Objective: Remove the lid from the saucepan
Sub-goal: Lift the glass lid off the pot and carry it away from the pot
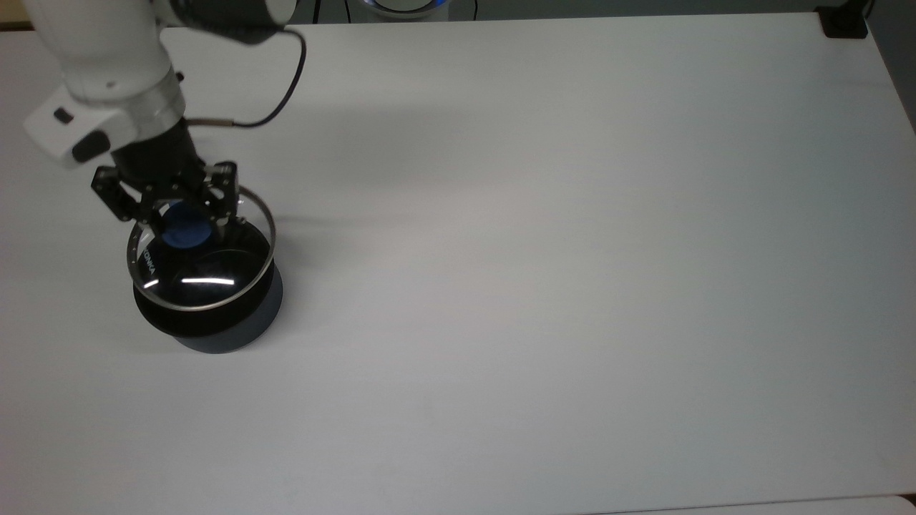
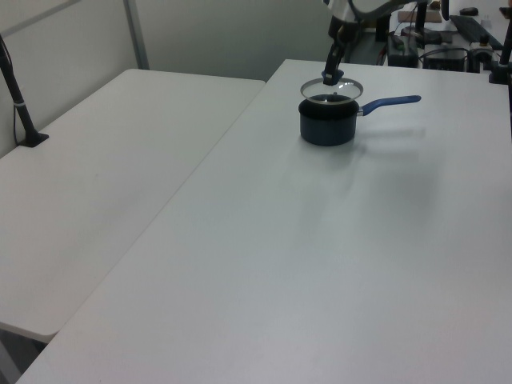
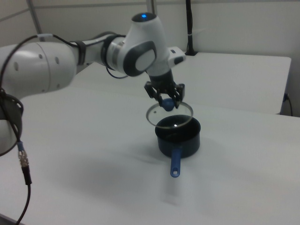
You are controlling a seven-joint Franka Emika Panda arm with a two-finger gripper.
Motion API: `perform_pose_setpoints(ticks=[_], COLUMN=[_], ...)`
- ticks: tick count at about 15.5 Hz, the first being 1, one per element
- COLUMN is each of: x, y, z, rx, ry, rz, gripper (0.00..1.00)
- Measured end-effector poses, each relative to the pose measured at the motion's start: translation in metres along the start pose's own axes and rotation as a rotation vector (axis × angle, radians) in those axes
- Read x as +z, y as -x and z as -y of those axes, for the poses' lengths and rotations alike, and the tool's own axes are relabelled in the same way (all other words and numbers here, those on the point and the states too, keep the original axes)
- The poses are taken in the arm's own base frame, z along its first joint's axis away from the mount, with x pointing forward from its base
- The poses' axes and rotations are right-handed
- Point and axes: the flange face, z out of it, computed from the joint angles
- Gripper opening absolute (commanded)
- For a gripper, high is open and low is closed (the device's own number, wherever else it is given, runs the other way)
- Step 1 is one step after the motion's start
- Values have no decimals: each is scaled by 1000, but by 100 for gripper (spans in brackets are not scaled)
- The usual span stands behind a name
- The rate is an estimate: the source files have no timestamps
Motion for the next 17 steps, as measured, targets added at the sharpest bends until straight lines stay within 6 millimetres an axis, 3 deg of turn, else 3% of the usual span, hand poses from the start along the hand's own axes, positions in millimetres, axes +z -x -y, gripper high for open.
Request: perform_pose_setpoints(ticks=[4,9,12,17], x=[-33,-46,-39,1], y=[4,30,49,74], z=[48,119,167,230], rx=[-61,-152,-201,-218], ry=[-23,-51,-72,-60], rz=[11,50,92,199], gripper=[50,50,50,50])
